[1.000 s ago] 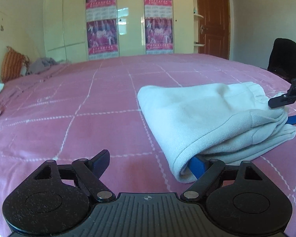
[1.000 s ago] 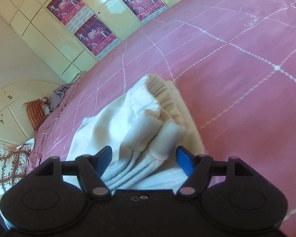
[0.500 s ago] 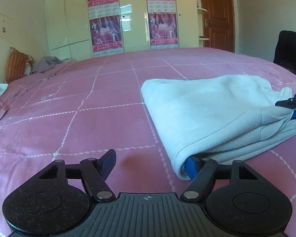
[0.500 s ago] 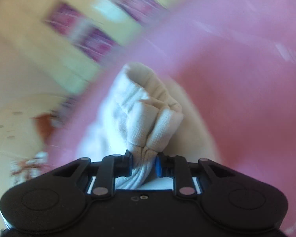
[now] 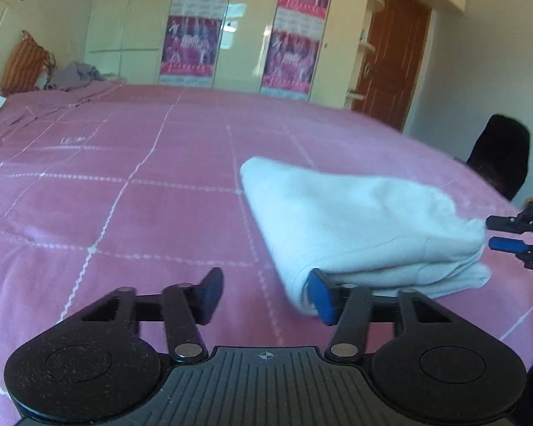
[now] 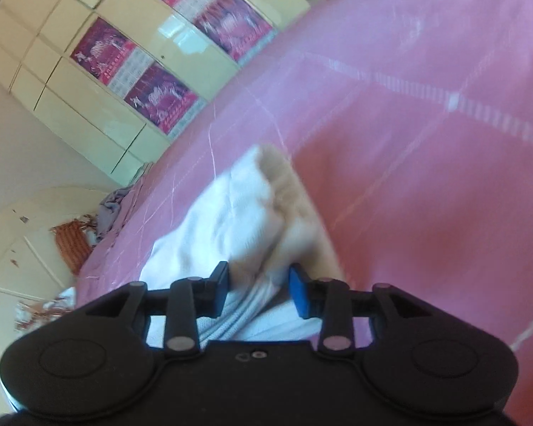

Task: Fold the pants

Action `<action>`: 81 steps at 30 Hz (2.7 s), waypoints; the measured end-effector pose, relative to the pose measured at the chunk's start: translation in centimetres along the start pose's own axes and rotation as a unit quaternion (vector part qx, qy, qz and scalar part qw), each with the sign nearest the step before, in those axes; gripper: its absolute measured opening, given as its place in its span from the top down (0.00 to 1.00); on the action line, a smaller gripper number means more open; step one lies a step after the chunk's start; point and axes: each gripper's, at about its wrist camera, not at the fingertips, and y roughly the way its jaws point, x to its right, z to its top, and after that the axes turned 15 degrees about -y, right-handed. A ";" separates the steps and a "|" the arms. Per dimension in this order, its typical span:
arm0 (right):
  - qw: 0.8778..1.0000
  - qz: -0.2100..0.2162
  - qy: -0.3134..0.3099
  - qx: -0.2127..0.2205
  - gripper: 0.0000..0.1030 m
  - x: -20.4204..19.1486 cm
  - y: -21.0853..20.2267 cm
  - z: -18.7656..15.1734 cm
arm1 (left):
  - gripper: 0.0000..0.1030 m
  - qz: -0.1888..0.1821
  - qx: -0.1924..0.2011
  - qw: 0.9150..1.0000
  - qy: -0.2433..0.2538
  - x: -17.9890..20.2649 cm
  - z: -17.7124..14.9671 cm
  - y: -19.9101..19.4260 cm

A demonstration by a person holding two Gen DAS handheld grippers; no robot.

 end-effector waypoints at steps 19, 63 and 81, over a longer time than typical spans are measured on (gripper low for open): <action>0.939 -0.038 -0.338 -0.057 0.85 -8.7 9.4 7.7 | 0.62 -0.058 -0.084 0.995 0.006 8.7 7.7 17.7; 0.924 -0.007 -0.370 -0.097 0.74 -9.9 5.4 3.1 | 0.43 0.013 -0.067 0.994 0.087 9.0 2.1 8.8; 0.994 0.026 -0.102 -0.012 0.50 1.7 -1.6 2.2 | 0.40 0.036 -0.060 0.995 0.069 2.6 -1.3 3.6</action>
